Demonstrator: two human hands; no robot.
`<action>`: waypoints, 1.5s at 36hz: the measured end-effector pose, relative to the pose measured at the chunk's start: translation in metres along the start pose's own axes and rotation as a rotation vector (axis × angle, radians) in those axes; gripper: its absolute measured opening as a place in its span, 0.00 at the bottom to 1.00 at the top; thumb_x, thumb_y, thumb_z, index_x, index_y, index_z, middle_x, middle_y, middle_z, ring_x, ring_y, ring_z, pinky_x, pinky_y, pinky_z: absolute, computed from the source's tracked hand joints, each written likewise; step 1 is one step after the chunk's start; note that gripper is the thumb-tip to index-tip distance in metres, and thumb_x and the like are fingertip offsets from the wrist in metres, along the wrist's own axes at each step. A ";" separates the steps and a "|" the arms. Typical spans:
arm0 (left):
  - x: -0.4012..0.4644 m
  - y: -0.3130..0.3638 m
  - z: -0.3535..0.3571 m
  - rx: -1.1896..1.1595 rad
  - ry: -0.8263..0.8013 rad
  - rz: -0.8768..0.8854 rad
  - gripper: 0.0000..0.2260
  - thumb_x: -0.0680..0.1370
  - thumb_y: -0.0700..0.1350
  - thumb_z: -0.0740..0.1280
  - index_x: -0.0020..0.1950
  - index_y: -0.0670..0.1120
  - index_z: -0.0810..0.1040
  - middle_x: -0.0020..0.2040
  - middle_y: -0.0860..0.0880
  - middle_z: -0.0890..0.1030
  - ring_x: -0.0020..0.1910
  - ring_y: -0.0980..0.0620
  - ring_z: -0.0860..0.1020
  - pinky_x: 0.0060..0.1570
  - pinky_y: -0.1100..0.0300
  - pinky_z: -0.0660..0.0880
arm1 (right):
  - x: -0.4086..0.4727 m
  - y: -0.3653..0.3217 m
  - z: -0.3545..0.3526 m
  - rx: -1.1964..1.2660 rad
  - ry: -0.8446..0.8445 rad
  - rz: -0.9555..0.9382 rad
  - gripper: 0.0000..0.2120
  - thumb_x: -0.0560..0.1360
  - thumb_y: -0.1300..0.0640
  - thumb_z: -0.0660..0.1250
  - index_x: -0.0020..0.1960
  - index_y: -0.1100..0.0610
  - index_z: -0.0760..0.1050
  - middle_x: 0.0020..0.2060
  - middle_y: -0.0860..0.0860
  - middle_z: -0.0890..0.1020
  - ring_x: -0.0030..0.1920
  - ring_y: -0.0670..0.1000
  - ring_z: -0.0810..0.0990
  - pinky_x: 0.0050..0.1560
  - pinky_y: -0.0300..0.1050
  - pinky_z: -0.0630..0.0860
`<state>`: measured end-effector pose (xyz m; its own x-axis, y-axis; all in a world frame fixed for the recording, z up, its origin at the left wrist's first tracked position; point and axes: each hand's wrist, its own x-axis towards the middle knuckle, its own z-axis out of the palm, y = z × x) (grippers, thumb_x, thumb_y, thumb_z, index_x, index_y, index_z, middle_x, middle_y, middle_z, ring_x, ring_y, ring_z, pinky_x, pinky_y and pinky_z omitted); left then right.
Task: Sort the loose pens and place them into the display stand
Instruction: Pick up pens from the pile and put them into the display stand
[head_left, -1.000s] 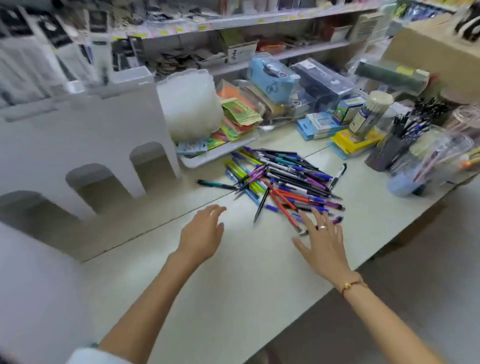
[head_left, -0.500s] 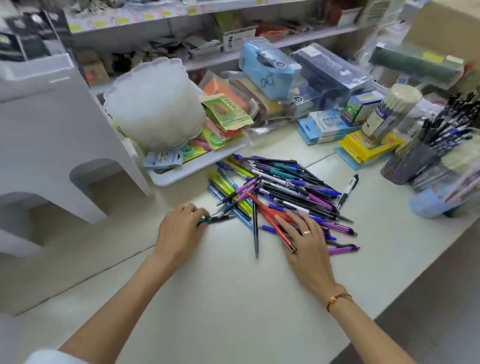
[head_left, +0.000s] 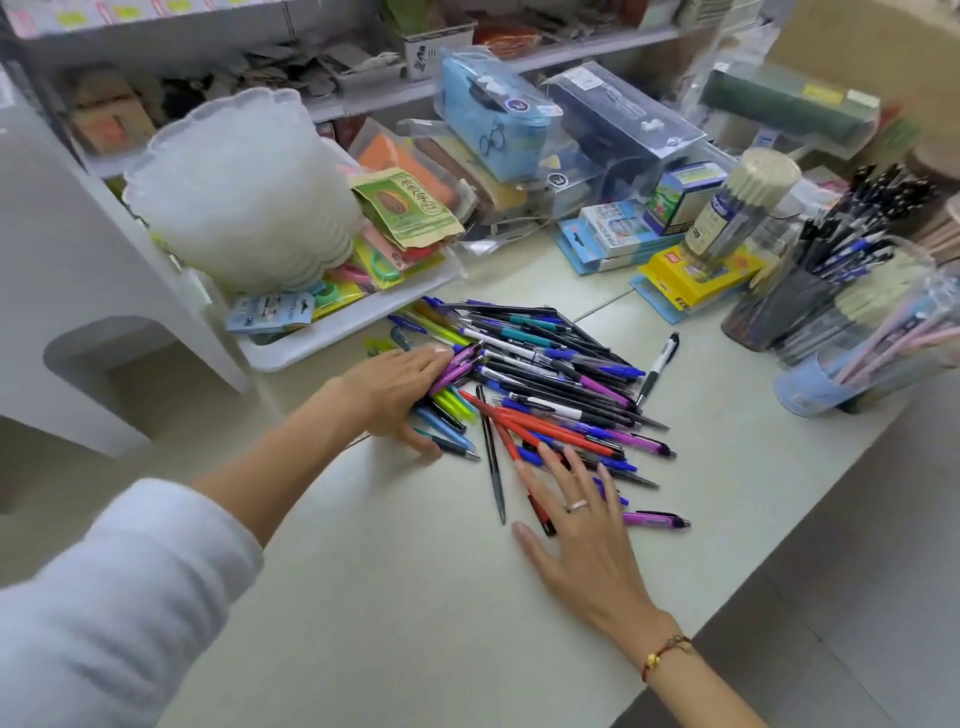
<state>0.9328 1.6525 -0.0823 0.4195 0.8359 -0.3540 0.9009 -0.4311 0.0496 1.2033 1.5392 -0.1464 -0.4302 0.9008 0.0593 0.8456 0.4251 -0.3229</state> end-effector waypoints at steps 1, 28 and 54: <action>0.005 -0.001 -0.002 0.000 0.003 -0.002 0.53 0.66 0.70 0.69 0.78 0.41 0.50 0.76 0.45 0.58 0.74 0.48 0.60 0.71 0.60 0.56 | 0.001 0.000 0.000 -0.025 0.010 0.001 0.25 0.81 0.42 0.51 0.77 0.43 0.53 0.77 0.45 0.54 0.78 0.49 0.50 0.75 0.55 0.47; -0.109 0.062 0.049 0.051 0.110 -0.364 0.22 0.56 0.51 0.81 0.41 0.43 0.75 0.32 0.47 0.77 0.25 0.47 0.77 0.22 0.61 0.53 | 0.021 -0.019 -0.004 -0.150 0.072 0.149 0.30 0.75 0.61 0.66 0.75 0.50 0.63 0.74 0.54 0.65 0.75 0.57 0.60 0.74 0.60 0.53; -0.239 0.143 -0.005 -1.864 0.277 -0.600 0.06 0.80 0.48 0.62 0.52 0.46 0.74 0.35 0.51 0.72 0.27 0.57 0.72 0.29 0.64 0.72 | 0.035 -0.198 -0.095 1.114 -0.516 0.303 0.12 0.81 0.52 0.58 0.53 0.52 0.81 0.43 0.51 0.79 0.45 0.52 0.73 0.46 0.44 0.68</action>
<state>0.9617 1.3932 0.0140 -0.0925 0.8133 -0.5744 -0.1894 0.5520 0.8121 1.0507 1.4947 0.0094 -0.5519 0.7024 -0.4495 0.3156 -0.3230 -0.8922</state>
